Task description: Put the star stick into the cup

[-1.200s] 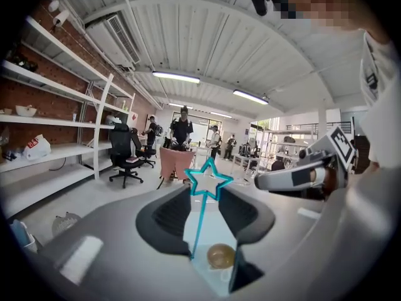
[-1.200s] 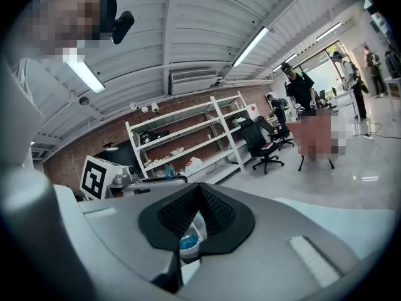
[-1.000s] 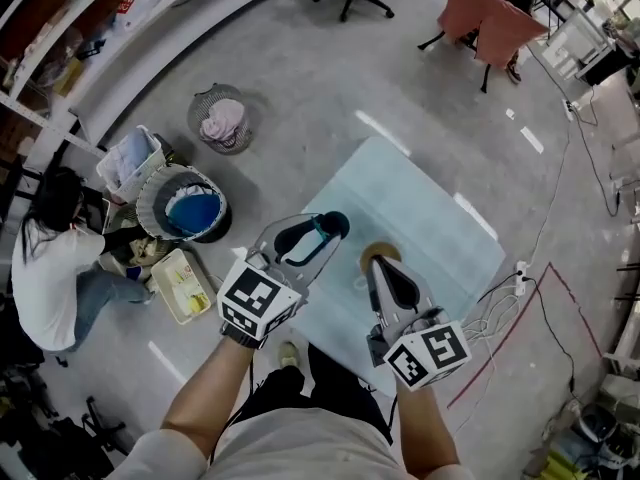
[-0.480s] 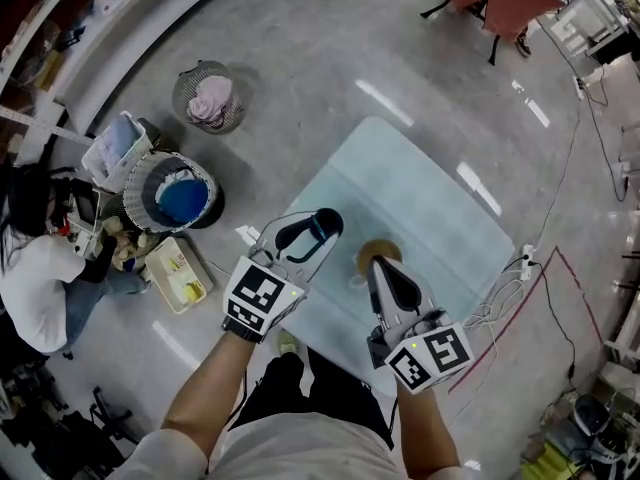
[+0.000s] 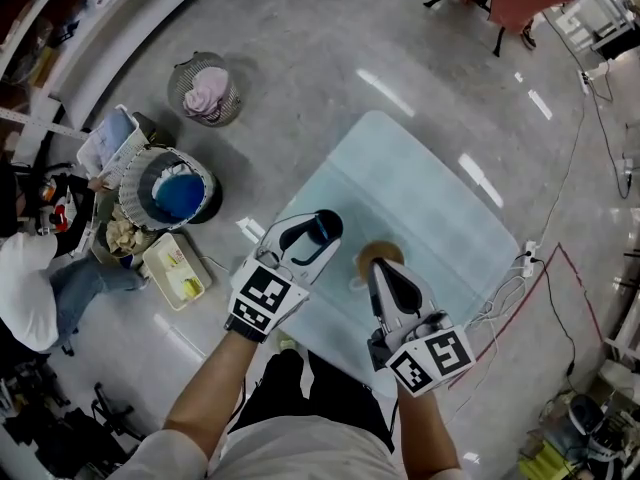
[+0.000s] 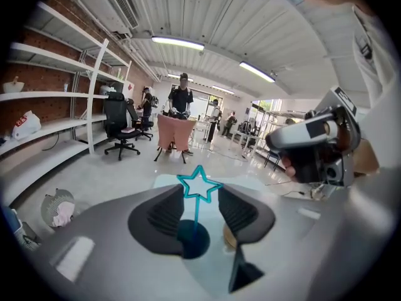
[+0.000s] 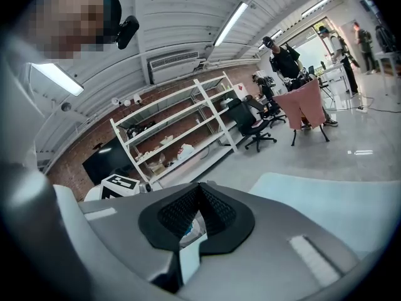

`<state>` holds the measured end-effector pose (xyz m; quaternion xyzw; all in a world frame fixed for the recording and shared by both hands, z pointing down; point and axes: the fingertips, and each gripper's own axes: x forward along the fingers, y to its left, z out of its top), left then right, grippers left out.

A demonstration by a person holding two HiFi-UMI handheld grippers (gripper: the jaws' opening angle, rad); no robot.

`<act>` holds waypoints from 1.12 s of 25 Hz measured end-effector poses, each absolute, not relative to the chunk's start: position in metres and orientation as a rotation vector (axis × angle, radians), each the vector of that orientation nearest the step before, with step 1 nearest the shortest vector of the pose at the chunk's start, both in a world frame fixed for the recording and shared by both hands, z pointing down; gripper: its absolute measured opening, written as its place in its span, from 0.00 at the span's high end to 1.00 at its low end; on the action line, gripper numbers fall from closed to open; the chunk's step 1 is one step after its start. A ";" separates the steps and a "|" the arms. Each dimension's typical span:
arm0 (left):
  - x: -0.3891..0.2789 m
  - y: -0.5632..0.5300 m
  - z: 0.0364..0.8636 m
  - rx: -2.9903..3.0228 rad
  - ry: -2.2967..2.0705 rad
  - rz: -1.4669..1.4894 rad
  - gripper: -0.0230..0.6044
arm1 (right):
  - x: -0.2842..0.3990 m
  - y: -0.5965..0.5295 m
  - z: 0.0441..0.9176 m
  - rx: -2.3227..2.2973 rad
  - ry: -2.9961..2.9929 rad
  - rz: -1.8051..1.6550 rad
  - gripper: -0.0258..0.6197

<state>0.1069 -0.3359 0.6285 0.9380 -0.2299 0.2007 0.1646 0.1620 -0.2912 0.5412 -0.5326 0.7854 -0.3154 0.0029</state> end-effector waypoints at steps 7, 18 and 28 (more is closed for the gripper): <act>0.107 -0.334 0.651 2.628 -0.642 0.631 0.74 | 0.160 -0.288 0.540 -1.654 2.460 -0.991 0.94; 0.087 -0.331 0.677 2.539 -0.713 0.691 0.74 | 0.152 -0.284 0.544 -1.613 2.479 -0.997 0.94; 0.053 -0.322 0.700 2.397 -0.782 0.719 0.74 | 0.128 -0.273 0.529 -1.544 2.528 -0.963 0.94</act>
